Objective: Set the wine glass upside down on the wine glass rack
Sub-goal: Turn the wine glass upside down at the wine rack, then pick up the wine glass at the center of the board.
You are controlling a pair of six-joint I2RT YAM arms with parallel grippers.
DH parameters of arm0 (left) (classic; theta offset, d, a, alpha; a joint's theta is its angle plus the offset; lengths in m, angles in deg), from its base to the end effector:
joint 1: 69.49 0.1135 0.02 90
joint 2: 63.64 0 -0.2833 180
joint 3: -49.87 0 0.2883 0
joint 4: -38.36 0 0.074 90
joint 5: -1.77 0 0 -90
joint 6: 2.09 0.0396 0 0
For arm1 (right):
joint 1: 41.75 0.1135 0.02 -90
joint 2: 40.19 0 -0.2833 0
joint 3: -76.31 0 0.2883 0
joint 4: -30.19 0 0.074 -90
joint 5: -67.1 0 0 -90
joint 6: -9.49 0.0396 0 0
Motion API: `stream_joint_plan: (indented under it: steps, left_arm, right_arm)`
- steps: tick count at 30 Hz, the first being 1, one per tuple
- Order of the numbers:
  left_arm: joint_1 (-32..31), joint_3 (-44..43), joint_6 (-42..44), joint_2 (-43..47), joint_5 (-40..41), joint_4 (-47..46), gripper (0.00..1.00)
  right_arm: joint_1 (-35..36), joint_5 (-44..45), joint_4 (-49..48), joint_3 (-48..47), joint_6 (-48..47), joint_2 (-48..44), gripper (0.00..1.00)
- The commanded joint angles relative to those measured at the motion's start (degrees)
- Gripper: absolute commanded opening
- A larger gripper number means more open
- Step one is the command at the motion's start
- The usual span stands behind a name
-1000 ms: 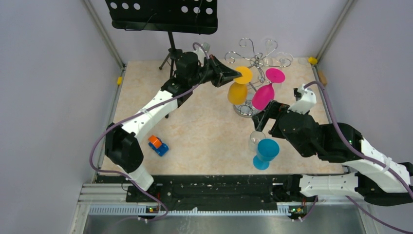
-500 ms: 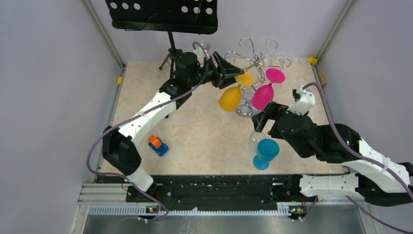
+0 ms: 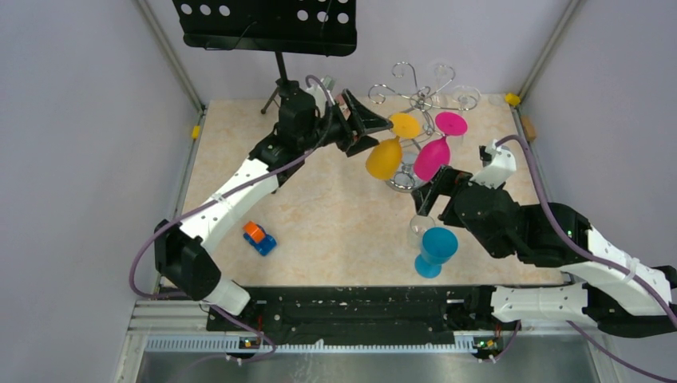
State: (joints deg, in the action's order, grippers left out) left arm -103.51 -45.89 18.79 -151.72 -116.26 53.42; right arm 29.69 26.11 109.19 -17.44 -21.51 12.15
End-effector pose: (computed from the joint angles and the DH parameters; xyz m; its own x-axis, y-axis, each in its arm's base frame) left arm 0.3247 -0.2416 0.4212 -0.8603 -0.4143 -0.2971 0.2142 0.2350 -0.9481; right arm 0.0736 0.1254 0.4675 -0.4698 0.3671 -0.8028 -0.0558 0.8952 0.4421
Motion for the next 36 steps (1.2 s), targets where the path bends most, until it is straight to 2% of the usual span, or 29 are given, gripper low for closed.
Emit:
stream_joint_plan:
  steps: [1,10,12,19,22,28,36]
  left_arm:
    - [0.60,1.91,5.56,6.67,3.48,3.57,0.82]
    - [2.03,4.99,24.29,17.97,15.41,23.20,0.87]
    - [2.11,6.26,27.93,20.89,18.48,27.25,0.90]
    - [2.29,14.36,37.13,32.29,29.52,35.43,0.98]
    - [2.24,18.38,38.74,36.80,32.31,36.52,0.99]
    - [2.21,24.58,39.72,43.11,31.55,37.14,0.99]
    - [2.29,28.46,36.75,45.37,32.48,42.02,0.99]
  right_arm:
    - [-0.25,0.82,-0.91,0.67,-0.48,0.30,0.98]
    - [-0.24,0.55,-0.66,1.20,-0.42,2.17,0.99]
    - [-0.25,0.39,-0.38,0.78,-0.48,3.19,0.99]
    - [-0.25,0.06,-0.71,0.10,-1.61,6.38,0.99]
    - [-0.25,-0.50,0.08,-0.62,-2.10,8.76,0.99]
    - [-0.95,-2.64,1.88,-2.74,-3.56,13.47,0.99]
    - [-4.37,-8.12,4.01,-2.82,-5.42,18.02,0.99]
